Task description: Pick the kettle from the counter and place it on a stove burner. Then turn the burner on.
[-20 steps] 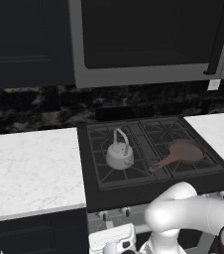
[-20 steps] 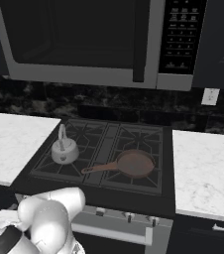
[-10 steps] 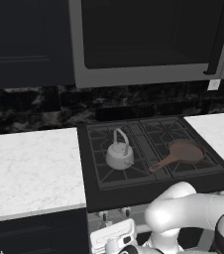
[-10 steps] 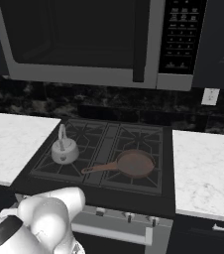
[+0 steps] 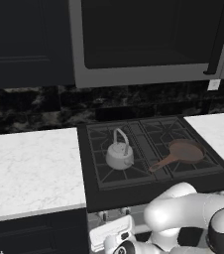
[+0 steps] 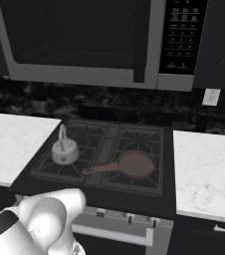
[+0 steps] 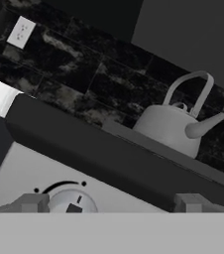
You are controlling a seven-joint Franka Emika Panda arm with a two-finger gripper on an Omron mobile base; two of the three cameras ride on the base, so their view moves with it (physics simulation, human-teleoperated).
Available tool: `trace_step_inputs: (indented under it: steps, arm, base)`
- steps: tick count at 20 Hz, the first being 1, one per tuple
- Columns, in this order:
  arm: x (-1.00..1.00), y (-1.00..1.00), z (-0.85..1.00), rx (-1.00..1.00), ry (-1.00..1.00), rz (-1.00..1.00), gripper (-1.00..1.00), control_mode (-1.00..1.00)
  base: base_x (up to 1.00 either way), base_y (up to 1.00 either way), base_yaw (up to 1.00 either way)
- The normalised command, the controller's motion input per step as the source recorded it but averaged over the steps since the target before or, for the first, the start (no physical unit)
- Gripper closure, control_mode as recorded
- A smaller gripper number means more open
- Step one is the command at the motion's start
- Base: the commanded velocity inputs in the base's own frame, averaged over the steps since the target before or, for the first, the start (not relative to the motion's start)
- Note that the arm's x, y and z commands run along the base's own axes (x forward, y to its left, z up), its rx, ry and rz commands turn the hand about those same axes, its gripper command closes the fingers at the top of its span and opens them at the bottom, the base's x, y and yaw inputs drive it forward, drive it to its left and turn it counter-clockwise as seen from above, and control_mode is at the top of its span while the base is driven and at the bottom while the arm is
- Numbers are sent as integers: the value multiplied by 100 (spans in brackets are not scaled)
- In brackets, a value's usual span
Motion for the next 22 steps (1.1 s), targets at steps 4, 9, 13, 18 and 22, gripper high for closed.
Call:
trace_step_inputs:
  steps: [4,9,13,18,22]
  arm:
    - [9,0,-14,0,0,0,-100,-100]
    - [10,1,-24,0,0,0,-100,-100]
    - [9,6,-21,0,0,0,-100,-100]
    - [8,10,-20,0,0,0,-100,-100]
    - [11,12,-17,0,0,0,-100,-100]
  base:
    - [0,0,0]
    - [0,0,0]
    - [0,0,0]
    - [0,0,0]
    - [0,0,0]
